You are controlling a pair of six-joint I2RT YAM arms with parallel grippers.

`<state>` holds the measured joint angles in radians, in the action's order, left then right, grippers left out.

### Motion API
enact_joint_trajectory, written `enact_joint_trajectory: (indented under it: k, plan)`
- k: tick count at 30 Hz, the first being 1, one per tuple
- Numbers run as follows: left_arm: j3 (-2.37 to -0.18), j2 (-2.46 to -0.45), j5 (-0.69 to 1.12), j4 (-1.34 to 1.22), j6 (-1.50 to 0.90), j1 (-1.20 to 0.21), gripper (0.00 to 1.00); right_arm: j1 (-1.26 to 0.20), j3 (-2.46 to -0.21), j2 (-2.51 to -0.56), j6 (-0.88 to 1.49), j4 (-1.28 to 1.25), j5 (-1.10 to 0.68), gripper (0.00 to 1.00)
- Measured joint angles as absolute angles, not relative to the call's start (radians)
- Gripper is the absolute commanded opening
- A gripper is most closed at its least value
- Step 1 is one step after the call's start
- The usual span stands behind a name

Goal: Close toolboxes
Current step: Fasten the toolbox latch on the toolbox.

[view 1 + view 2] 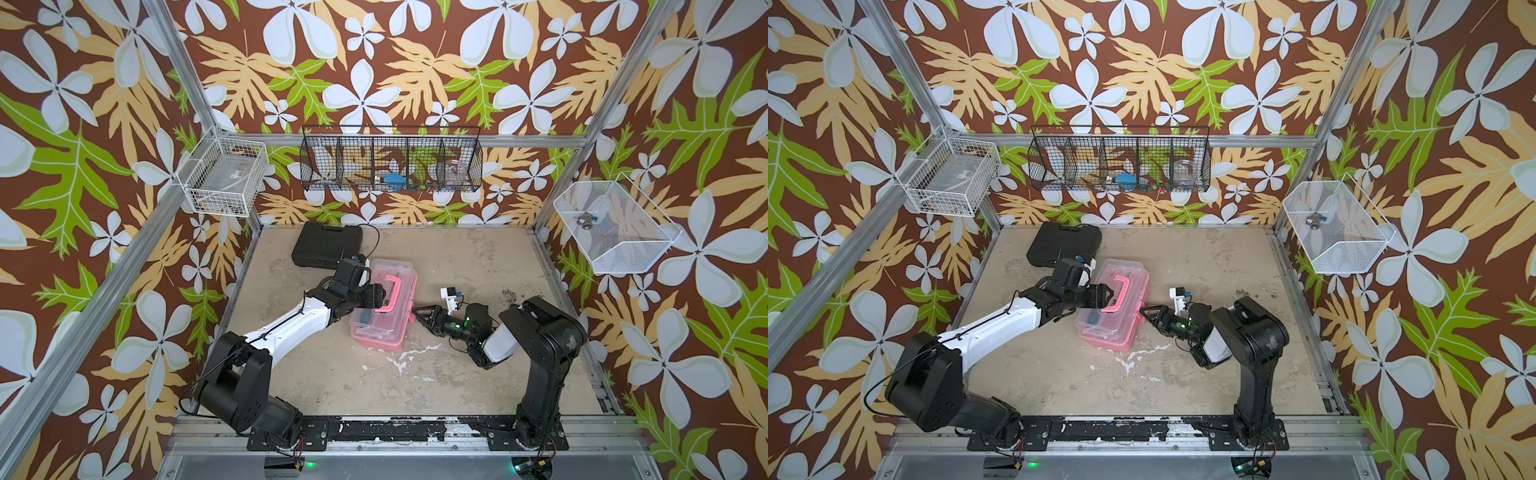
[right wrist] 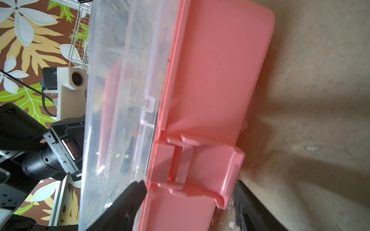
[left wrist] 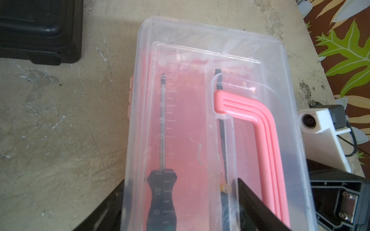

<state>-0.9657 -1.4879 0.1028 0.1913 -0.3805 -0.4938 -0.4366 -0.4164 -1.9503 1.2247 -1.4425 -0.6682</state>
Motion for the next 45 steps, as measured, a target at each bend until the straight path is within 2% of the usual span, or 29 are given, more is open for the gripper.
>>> enact_joint_trajectory:
  k: [5, 19, 36, 45]
  plan:
    - [-0.965, -1.490, 0.103, 0.189, -0.381, -0.494, 0.46, -0.437, -0.416, -2.033, 1.286, -1.554, -0.657, 0.73]
    - [-0.957, -1.493, 0.107, 0.175, -0.385, -0.494, 0.45, -0.442, -0.427, -2.106, 1.380, -1.635, -0.649, 0.74]
    - [-0.955, -1.493, 0.103, 0.173, -0.388, -0.493, 0.43, -0.458, -0.401, -2.033, 1.384, -1.611, -0.606, 0.66]
    - [-0.955, -1.489, 0.102, 0.173, -0.387, -0.493, 0.43, -0.445, -0.346, -1.986, 1.381, -1.611, -0.604, 0.65]
